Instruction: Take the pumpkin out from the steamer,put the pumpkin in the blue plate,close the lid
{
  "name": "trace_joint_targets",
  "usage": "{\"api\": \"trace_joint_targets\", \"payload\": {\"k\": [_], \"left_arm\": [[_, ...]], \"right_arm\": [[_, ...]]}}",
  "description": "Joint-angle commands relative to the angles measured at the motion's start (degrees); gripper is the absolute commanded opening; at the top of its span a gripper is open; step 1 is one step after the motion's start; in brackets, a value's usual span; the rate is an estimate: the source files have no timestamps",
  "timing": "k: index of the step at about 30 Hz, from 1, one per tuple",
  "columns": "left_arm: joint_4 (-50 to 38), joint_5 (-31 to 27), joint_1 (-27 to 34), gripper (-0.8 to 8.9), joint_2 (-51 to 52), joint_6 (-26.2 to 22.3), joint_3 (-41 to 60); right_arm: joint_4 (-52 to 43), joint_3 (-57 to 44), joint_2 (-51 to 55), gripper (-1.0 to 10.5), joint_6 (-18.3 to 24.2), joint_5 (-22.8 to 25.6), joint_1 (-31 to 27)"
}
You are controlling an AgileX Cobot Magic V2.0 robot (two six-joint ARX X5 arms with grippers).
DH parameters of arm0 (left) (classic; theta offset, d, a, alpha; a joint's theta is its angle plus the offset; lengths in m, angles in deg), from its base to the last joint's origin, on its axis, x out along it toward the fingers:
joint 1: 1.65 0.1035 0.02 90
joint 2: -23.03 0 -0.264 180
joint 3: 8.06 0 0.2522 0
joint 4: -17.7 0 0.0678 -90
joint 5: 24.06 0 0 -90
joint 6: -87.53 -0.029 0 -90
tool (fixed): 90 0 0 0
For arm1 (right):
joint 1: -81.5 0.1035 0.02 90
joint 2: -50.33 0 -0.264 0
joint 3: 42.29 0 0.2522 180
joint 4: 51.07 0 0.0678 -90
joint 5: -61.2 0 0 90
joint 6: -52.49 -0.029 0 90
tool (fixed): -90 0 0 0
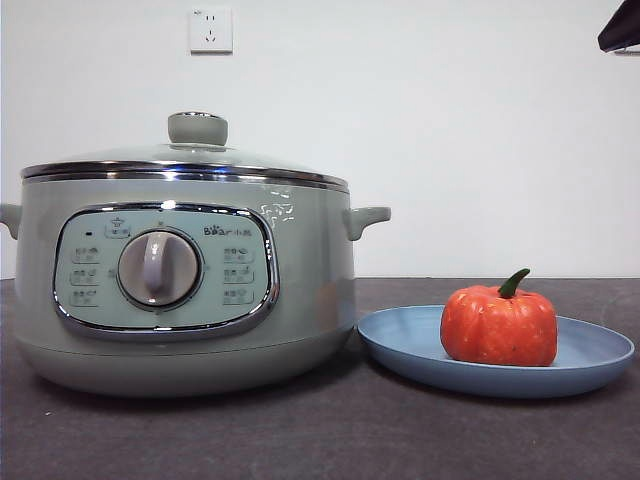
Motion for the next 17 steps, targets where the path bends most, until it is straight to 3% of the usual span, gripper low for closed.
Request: {"api": "trace_joint_targets", "payload": {"k": [1,17], "left_arm": [[0.9,-0.9,0.2,-0.04,0.2,0.2,0.7],[4.5,-1.4,0.2,-0.04,0.4,0.2,0.7]], "right_arm": [[-0.3,-0.3,0.0,-0.2,-0.5,0.2,0.0],[-0.3,-0.3,0.0,-0.2,-0.5,0.2,0.0]]}}
